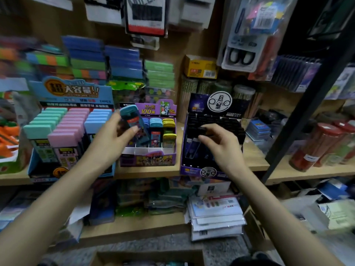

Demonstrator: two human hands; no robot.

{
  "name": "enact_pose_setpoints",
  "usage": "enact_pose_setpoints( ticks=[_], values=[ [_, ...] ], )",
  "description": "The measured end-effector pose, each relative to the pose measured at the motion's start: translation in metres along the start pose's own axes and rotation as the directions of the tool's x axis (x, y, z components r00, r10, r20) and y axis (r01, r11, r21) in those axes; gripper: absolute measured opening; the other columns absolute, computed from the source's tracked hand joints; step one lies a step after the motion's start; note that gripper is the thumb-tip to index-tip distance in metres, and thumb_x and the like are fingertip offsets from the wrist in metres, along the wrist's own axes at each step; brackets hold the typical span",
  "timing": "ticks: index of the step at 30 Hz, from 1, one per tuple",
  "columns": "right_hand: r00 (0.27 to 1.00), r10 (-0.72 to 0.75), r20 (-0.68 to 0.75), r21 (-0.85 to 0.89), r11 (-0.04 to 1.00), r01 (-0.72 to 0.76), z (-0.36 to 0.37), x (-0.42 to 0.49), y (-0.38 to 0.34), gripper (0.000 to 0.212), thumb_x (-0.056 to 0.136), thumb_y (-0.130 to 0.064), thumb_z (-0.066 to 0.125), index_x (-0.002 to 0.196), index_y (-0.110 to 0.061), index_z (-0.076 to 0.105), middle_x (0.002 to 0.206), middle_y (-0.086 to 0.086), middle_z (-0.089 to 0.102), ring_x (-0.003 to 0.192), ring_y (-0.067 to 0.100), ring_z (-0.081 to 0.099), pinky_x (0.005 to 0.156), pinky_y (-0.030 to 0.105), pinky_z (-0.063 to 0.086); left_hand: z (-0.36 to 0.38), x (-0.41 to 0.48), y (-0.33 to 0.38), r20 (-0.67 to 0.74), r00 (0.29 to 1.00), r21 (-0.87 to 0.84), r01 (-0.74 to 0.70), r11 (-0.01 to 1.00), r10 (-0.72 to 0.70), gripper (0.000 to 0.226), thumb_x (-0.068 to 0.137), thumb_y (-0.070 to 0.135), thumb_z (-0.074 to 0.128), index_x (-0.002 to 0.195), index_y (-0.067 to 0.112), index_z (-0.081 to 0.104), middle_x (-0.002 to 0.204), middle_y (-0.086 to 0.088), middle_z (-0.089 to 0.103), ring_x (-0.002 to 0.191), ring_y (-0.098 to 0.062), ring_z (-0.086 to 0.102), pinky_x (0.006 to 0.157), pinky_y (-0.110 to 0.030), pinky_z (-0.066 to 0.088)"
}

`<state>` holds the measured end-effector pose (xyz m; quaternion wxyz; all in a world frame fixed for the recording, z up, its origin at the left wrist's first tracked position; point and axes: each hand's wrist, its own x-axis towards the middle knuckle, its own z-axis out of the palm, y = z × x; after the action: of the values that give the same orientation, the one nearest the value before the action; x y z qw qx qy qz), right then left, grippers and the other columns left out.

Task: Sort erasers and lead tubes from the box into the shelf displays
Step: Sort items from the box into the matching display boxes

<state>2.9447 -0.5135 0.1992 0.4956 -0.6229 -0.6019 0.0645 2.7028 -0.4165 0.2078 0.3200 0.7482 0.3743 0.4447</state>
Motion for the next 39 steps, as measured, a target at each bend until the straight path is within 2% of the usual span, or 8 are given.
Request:
enact_pose_setpoints(
  ticks=[5, 13, 16, 21, 25, 31, 34, 39],
  values=[
    [0.996, -0.010, 0.083, -0.032, 0.999, 0.013, 0.002, 0.000, 0.001, 0.020, 0.088, -0.017, 0.063, 0.108, -0.018, 0.064, 0.087, -0.015, 0.061, 0.082, 0.002, 0.057, 0.072, 0.012, 0.044, -0.001, 0.028, -0.003, 0.056, 0.998, 0.043, -0.022, 0.999, 0.019, 0.021, 0.093, 0.016, 0.056, 0.111, 0.026, 0.052, 0.103, -0.001, 0.062, 0.101, -0.023, 0.060, 0.090, -0.047, 0.049],
    [1.000, 0.002, 0.027, -0.099, 0.995, 0.001, 0.015, -0.001, 0.009, 0.025, 0.088, -0.014, 0.064, 0.111, -0.017, 0.057, 0.079, -0.019, 0.054, 0.076, -0.009, 0.054, 0.065, 0.001, 0.037, 0.015, 0.037, -0.009, 0.136, 0.991, -0.007, -0.020, 1.000, 0.021, 0.025, 0.090, 0.006, 0.058, 0.106, 0.025, 0.054, 0.093, 0.017, 0.061, 0.084, 0.002, 0.059, 0.068, -0.011, 0.050],
    [0.997, -0.073, 0.023, -0.193, 0.978, 0.076, 0.021, -0.002, 0.008, 0.027, 0.089, -0.015, 0.063, 0.114, -0.014, 0.056, 0.089, -0.008, 0.057, 0.081, 0.006, 0.055, 0.069, 0.011, 0.038, 0.021, 0.033, -0.011, 0.190, 0.981, 0.060, -0.045, 0.997, 0.033, 0.020, 0.090, 0.011, 0.059, 0.106, 0.022, 0.055, 0.098, 0.009, 0.063, 0.090, -0.001, 0.060, 0.078, -0.017, 0.048],
    [0.994, -0.105, 0.021, -0.248, 0.963, 0.107, 0.024, 0.000, 0.006, 0.027, 0.089, -0.015, 0.061, 0.115, -0.012, 0.055, 0.105, 0.002, 0.058, 0.094, 0.017, 0.055, 0.079, 0.028, 0.045, 0.028, 0.033, -0.010, 0.098, 0.995, 0.088, -0.041, 0.995, 0.032, 0.026, 0.090, 0.013, 0.060, 0.104, 0.029, 0.046, 0.087, 0.019, 0.060, 0.080, 0.013, 0.057, 0.072, -0.010, 0.045],
    [0.995, -0.097, 0.027, -0.250, 0.963, 0.101, 0.024, 0.001, 0.007, 0.027, 0.089, -0.015, 0.062, 0.116, -0.012, 0.055, 0.105, 0.002, 0.058, 0.096, 0.016, 0.055, 0.079, 0.024, 0.043, 0.031, 0.031, -0.011, 0.191, 0.982, 0.188, -0.049, 0.981, 0.013, 0.036, 0.090, 0.014, 0.060, 0.119, 0.026, 0.042, 0.096, 0.000, 0.065, 0.088, -0.010, 0.065, 0.078, -0.028, 0.050],
    [0.991, -0.135, 0.001, -0.272, 0.953, 0.130, 0.026, -0.002, 0.005, 0.032, 0.089, -0.014, 0.061, 0.119, -0.013, 0.051, 0.104, 0.002, 0.058, 0.092, 0.018, 0.058, 0.076, 0.033, 0.050, 0.038, 0.016, -0.019, 0.216, 0.940, 0.660, -0.340, 0.670, 0.265, 0.048, 0.081, 0.011, 0.071, 0.125, 0.010, 0.052, 0.112, -0.011, 0.052, 0.093, -0.030, 0.058, 0.078, -0.043, 0.049],
    [0.981, -0.191, -0.012, -0.347, 0.921, 0.175, 0.028, -0.005, 0.003, 0.026, 0.089, -0.012, 0.062, 0.114, -0.009, 0.055, 0.095, 0.003, 0.053, 0.078, 0.025, 0.059, 0.063, 0.044, 0.052, 0.041, 0.012, -0.020, 0.179, 0.936, 0.729, -0.334, 0.597, 0.304, 0.054, 0.075, 0.006, 0.076, 0.123, 0.002, 0.054, 0.108, -0.019, 0.054, 0.089, -0.035, 0.058, 0.072, -0.046, 0.050],
    [0.977, -0.213, -0.008, -0.409, 0.892, 0.192, 0.027, -0.007, 0.002, 0.027, 0.089, -0.012, 0.061, 0.114, -0.006, 0.057, 0.100, 0.008, 0.052, 0.079, 0.025, 0.059, 0.060, 0.039, 0.051, 0.042, 0.017, -0.017, 0.149, 0.915, 0.800, -0.335, 0.498, 0.376, 0.045, 0.073, 0.005, 0.078, 0.115, 0.002, 0.063, 0.101, -0.018, 0.060, 0.084, -0.035, 0.060, 0.067, -0.044, 0.047]
  ],
)
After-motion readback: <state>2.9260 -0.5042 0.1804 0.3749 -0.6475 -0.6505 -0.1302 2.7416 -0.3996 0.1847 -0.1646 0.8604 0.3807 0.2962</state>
